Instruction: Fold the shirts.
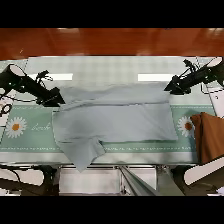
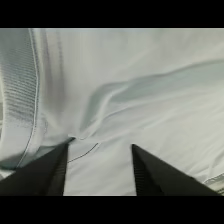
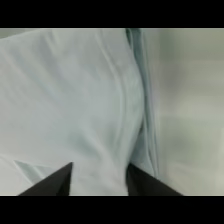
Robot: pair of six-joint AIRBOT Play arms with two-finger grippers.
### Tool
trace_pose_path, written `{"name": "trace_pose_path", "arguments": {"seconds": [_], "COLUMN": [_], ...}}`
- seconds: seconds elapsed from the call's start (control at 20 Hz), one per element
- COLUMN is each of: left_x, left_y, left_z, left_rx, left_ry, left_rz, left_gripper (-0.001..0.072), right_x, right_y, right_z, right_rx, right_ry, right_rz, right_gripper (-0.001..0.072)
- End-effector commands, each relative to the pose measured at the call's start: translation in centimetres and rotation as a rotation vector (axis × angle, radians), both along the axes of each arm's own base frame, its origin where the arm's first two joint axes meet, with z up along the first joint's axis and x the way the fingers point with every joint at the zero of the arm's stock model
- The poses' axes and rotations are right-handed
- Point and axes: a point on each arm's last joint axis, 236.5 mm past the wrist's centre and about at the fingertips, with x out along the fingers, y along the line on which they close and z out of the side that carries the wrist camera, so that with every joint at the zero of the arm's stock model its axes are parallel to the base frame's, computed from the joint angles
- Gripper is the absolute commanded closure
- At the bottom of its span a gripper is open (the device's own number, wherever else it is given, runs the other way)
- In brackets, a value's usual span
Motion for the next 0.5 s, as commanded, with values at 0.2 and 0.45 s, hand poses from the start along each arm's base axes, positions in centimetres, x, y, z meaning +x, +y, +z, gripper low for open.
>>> {"name": "trace_pose_path", "arguments": {"seconds": [0.2,0.45], "left_x": [0.4,-7.9], "left_y": [2.5,7.4], "left_z": [5.5,4.5], "left_rx": [0.078,0.147], "left_ry": [-0.123,-0.060], "left_rz": [0.095,0.428], "left_gripper": [0.0198,0.0200], "right_x": [-1.8,-10.0], "right_y": [-3.7,-2.0], "right_z": [5.2,2.5], "right_rx": [-0.047,-0.050], "right_ry": [-0.042,-0.042], "right_rz": [-0.109,-0.181], "right_gripper": [0.0300,0.0300]}}
